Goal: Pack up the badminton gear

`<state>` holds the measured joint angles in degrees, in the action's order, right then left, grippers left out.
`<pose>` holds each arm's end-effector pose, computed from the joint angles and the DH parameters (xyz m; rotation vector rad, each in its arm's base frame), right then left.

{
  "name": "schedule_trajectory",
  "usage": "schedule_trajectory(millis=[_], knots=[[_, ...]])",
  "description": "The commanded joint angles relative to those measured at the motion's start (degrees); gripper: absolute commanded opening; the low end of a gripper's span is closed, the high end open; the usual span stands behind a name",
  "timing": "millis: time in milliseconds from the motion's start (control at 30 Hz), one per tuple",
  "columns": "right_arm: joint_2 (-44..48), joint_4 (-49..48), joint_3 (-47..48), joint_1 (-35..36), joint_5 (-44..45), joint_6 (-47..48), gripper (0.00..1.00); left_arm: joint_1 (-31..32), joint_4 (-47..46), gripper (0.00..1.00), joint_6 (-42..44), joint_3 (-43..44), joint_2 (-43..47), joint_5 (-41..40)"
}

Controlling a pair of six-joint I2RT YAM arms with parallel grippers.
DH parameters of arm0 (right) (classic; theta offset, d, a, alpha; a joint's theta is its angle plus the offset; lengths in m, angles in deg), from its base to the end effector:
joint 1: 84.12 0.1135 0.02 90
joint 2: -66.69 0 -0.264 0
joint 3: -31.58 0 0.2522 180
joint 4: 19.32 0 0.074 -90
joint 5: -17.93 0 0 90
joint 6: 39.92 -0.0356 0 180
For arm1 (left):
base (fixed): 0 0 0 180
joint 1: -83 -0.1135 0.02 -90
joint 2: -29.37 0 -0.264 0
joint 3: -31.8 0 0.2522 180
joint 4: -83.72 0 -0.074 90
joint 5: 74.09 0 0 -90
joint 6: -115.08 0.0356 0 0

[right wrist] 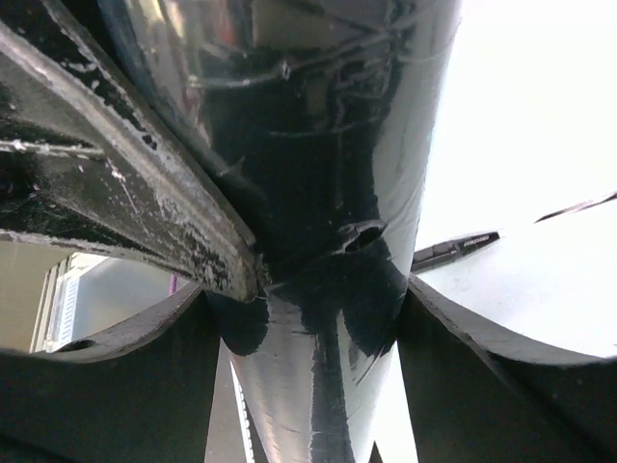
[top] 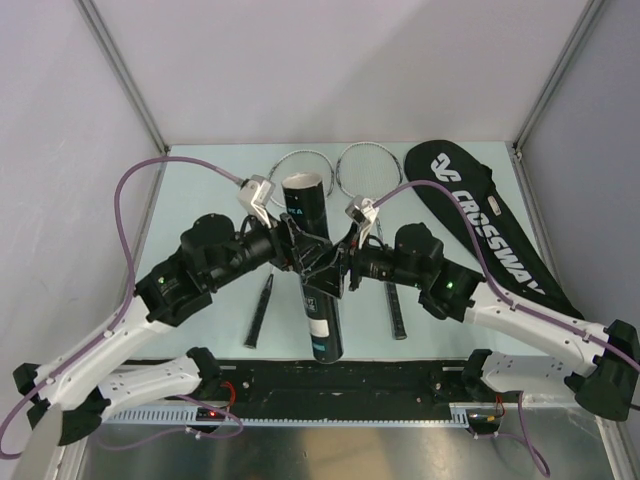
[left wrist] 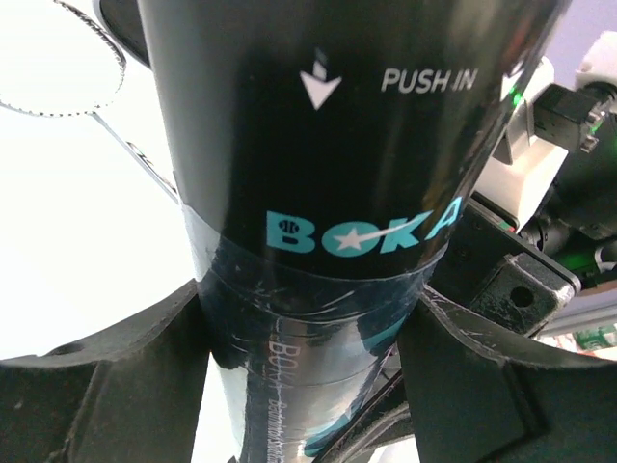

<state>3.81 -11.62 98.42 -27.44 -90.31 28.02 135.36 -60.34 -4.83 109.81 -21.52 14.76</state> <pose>0.1329 0.2224 0.3589 -0.7865 1.6224 1.2807 0.1143 -0.1470 0.4165 0.3427 1.8083 -1.0234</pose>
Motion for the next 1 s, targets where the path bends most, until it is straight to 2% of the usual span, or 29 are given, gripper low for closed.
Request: schedule_trajectory(millis=[0,33,100,233,400,500,667,800,967], knots=[[0.9,-2.25,1.96,0.28,2.81,-1.84,0.68,-6.24,-3.14,0.46,-3.96,-0.91,0.59,2.77],[1.52,-1.74,1.51,0.23,3.45,-1.93,0.77,-8.03,-2.99,0.44,-4.12,-0.98,0.56,3.94],[2.78,-0.32,0.62,0.26,5.03,-2.02,0.88,-11.06,-2.35,0.43,-3.73,-0.69,0.5,5.38],[5.75,4.47,-1.09,-0.23,9.56,-3.11,0.96,-17.36,3.48,0.43,1.23,2.4,-0.84,4.75],[10.13,10.88,-3.61,-2.1,16.02,-8.49,0.97,-27.82,13.82,0.46,11.15,6.35,-5.07,2.46],[11.92,15.73,-4.06,-3.34,20.01,-10.98,0.97,-34.47,19.87,0.48,18.11,9.32,-10.62,1.77],[14.12,23.34,-4.12,-9.15,18.01,-14.17,0.95,-44.68,27.21,0.56,27.23,16.45,-21.29,4.45],[14.06,29.17,-4.12,-11.55,23.82,-14.79,0.95,-48.52,29.85,0.59,30.36,21.34,-32.29,-0.61],[13.71,33.73,-4.12,-14.25,26.13,-14.33,0.95,-50.97,30.07,0.59,31.17,25.92,-45.29,-5.65]])
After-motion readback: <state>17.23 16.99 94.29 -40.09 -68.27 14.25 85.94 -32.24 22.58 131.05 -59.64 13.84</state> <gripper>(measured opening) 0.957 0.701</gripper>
